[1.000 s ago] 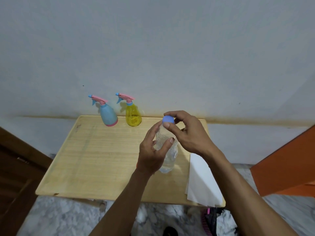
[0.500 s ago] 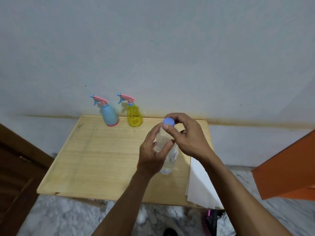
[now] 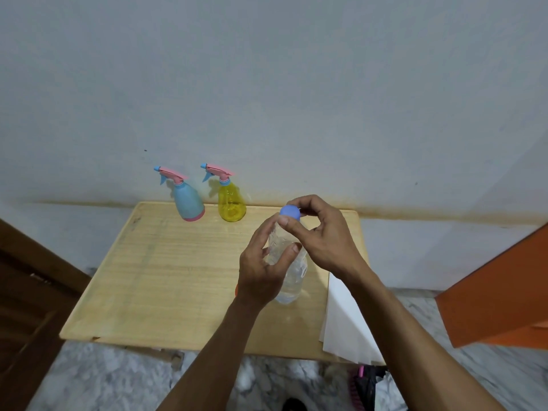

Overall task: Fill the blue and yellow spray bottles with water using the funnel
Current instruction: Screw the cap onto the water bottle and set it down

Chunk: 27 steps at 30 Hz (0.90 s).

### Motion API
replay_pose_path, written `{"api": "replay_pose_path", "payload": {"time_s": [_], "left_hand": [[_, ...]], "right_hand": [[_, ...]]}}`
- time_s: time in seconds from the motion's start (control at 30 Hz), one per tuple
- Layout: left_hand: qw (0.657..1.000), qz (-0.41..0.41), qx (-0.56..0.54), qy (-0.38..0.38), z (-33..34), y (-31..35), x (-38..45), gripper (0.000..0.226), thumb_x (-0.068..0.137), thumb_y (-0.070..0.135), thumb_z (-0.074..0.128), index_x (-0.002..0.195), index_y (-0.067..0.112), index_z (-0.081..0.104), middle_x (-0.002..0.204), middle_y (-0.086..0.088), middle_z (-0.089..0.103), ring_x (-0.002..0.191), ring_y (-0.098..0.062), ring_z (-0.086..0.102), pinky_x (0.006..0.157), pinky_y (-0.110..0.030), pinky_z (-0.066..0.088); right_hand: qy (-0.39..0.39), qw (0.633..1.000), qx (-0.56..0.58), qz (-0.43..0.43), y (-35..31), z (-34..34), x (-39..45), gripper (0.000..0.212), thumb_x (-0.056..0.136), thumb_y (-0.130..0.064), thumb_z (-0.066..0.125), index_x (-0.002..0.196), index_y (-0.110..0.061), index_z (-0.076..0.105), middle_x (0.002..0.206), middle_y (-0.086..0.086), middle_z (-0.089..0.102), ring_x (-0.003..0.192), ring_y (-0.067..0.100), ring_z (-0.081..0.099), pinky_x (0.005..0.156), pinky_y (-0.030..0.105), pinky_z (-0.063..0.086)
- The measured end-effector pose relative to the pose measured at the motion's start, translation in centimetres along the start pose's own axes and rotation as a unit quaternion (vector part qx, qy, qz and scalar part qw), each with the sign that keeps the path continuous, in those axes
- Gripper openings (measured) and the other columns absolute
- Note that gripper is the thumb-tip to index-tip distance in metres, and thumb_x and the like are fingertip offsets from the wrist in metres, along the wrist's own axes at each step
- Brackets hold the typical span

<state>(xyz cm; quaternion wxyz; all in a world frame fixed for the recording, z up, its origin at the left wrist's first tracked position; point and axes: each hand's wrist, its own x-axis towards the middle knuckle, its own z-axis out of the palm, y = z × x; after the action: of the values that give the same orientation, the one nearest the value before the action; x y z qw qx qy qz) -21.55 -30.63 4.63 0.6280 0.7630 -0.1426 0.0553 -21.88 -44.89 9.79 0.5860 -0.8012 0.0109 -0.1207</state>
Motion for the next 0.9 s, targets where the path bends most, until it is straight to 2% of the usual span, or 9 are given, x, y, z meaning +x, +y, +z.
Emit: {"api": "replay_pose_path", "payload": {"time_s": [0.13,0.27,0.47,0.53,0.63,0.73,0.8,0.83,0.9], "left_hand": [[1.000,-0.008,-0.018,0.001,-0.2,-0.1,0.0,0.058,0.083,0.032,0.071,0.138,0.030,0.053,0.136,0.019,0.058,0.126,0.004,0.052,0.090,-0.013,0.049],[1.000,-0.007,-0.018,0.000,0.1,0.0,-0.1,0.058,0.084,0.026,0.071,0.139,0.026,0.053,0.136,0.015,0.059,0.127,0.004,0.052,0.089,-0.010,0.047],[0.999,-0.016,-0.025,-0.014,-0.1,-0.2,0.1,0.061,0.084,0.033,0.070,0.142,0.026,0.051,0.140,0.016,0.057,0.131,0.003,0.049,0.091,-0.011,0.046],[0.998,-0.029,-0.041,-0.038,-0.3,-0.1,0.1,0.062,0.086,0.029,0.071,0.144,0.028,0.049,0.141,0.019,0.055,0.131,0.006,0.048,0.092,-0.010,0.045],[0.997,-0.032,-0.030,-0.067,-2.1,-0.9,0.4,0.067,0.087,0.027,0.065,0.149,0.030,0.040,0.147,0.016,0.049,0.135,0.004,0.044,0.102,-0.019,0.044],[0.995,-0.081,-0.031,0.047,-5.2,-3.2,0.3,0.063,0.085,0.017,0.062,0.145,0.029,0.045,0.141,0.005,0.056,0.131,-0.004,0.051,0.102,-0.027,0.047],[0.984,-0.132,0.024,0.120,-6.9,-5.4,-0.5,0.053,0.089,0.013,0.068,0.138,0.027,0.052,0.133,0.003,0.061,0.124,-0.006,0.056,0.100,-0.035,0.051],[0.977,-0.157,0.062,0.130,-7.5,-6.7,-1.0,0.051,0.089,0.014,0.071,0.136,0.026,0.054,0.131,0.001,0.062,0.123,-0.008,0.057,0.099,-0.039,0.052],[0.967,-0.180,0.153,0.100,-7.9,-9.4,-2.1,0.054,0.085,0.022,0.076,0.135,0.023,0.056,0.130,0.000,0.063,0.121,-0.016,0.059,0.097,-0.042,0.052]], "right_hand": [[-0.036,0.999,0.010,0.000,0.1,-0.6,-0.1,0.021,0.092,-0.032,0.074,0.112,-0.026,0.071,0.114,-0.018,0.070,0.106,0.002,0.064,0.077,0.022,0.046],[-0.017,1.000,0.007,-0.001,0.2,-0.5,0.1,0.021,0.090,-0.035,0.076,0.107,-0.025,0.069,0.107,-0.016,0.072,0.106,0.005,0.064,0.075,0.025,0.046],[-0.016,1.000,0.009,-0.009,0.3,-0.2,0.2,0.022,0.089,-0.038,0.076,0.105,-0.025,0.069,0.104,-0.014,0.072,0.106,0.006,0.065,0.075,0.024,0.045],[-0.010,1.000,0.014,-0.009,0.5,-0.2,0.0,0.024,0.088,-0.039,0.076,0.107,-0.027,0.069,0.106,-0.015,0.072,0.107,0.007,0.064,0.076,0.024,0.045],[0.009,1.000,0.022,0.005,1.3,0.3,-0.5,0.025,0.087,-0.043,0.076,0.109,-0.033,0.068,0.110,-0.015,0.072,0.111,0.009,0.063,0.080,0.030,0.047],[0.040,0.999,0.010,0.010,2.3,1.4,-1.3,0.033,0.084,-0.049,0.074,0.114,-0.039,0.065,0.116,-0.018,0.069,0.116,0.008,0.060,0.093,0.034,0.048],[0.068,0.998,0.007,0.002,2.8,2.5,-1.8,0.040,0.083,-0.052,0.072,0.119,-0.039,0.062,0.120,-0.020,0.067,0.118,0.011,0.059,0.097,0.037,0.050],[0.084,0.996,0.001,-0.007,3.1,3.0,-2.0,0.044,0.082,-0.054,0.071,0.121,-0.036,0.061,0.122,-0.020,0.066,0.119,0.012,0.059,0.098,0.037,0.050],[0.116,0.993,-0.016,-0.024,3.6,4.1,-2.3,0.048,0.083,-0.058,0.067,0.124,-0.034,0.060,0.124,-0.021,0.064,0.120,0.012,0.059,0.100,0.031,0.048]]}}
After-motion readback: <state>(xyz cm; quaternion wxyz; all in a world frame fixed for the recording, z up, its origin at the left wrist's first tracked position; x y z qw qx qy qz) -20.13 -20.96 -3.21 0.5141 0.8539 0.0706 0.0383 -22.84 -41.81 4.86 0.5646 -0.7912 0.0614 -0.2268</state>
